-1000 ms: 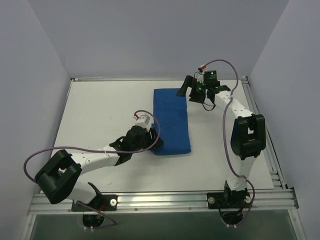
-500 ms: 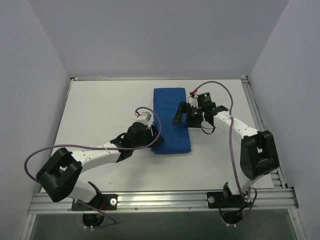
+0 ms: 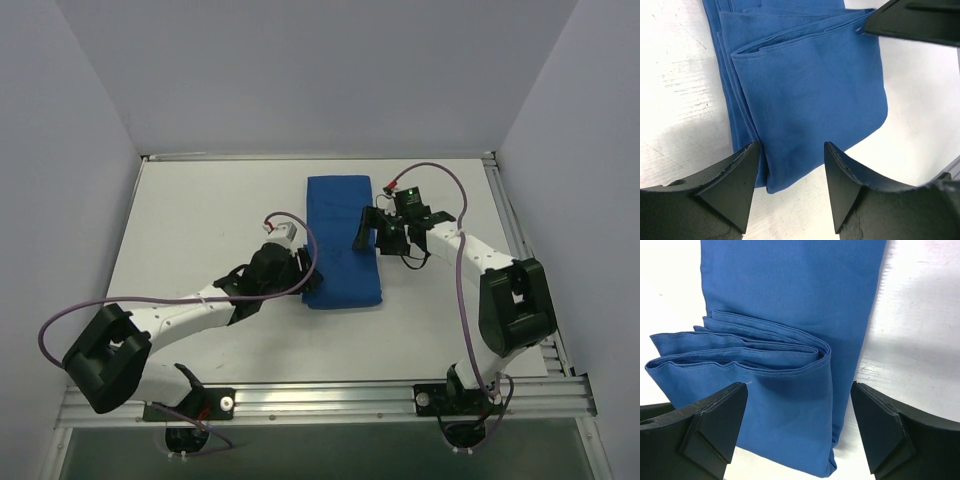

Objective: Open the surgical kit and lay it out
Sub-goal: Open the surgical kit at the center of the board.

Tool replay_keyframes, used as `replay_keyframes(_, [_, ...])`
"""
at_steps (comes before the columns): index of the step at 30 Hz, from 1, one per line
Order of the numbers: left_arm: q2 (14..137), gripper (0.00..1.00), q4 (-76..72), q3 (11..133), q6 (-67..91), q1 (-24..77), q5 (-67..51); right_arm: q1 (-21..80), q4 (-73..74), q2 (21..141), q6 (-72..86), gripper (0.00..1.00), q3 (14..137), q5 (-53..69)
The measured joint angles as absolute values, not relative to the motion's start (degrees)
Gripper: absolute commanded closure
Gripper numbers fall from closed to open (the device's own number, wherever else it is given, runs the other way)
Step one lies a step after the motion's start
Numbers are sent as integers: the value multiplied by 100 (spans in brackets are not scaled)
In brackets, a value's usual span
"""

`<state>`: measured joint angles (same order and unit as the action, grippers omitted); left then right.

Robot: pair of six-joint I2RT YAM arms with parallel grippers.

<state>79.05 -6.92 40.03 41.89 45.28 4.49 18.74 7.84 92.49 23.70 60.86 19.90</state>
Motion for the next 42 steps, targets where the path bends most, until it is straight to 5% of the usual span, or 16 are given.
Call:
replay_keyframes(6, [7531, 37, -167, 4270, 4211, 4528, 642, 1874, 666, 9585, 2281, 29, 6086, 2178])
replay_keyframes(10, [7078, 37, 152, 4401, 4193, 4528, 812, 1874, 611, 9686, 2233, 55, 6086, 2318])
replay_keyframes(15, [6589, 38, 336, 4425, 4154, 4528, 1041, 1874, 545, 9566, 2196, 100, 6034, 2438])
replay_keyframes(31, [6154, 38, 366, 4292, 4178, 4480, 1372, 3173, 1160, 7201, 2753, 93, 5004, 2244])
replay_keyframes(33, [6154, 38, 366, 4289, 4178, 4473, 1372, 3437, 1157, 6836, 3120, 75, 4528, 2182])
replay_keyframes(34, [6152, 38, 370, 4289, 4178, 4462, 1369, 3581, 1179, 6624, 3334, 52, 4263, 2163])
replay_keyframes(35, [6152, 38, 373, 4289, 4176, 4449, 1369, 3717, 1273, 6412, 3579, 44, 4040, 2143])
replay_keyframes(39, [6158, 38, 384, 4289, 4176, 4399, 1363, 4191, 2060, 5588, 4156, 22, 3688, 1850])
replay_keyframes(42, [6178, 38, 443, 4289, 4176, 4375, 1334, 4265, 2585, 5109, 4329, 20, 3911, 1363])
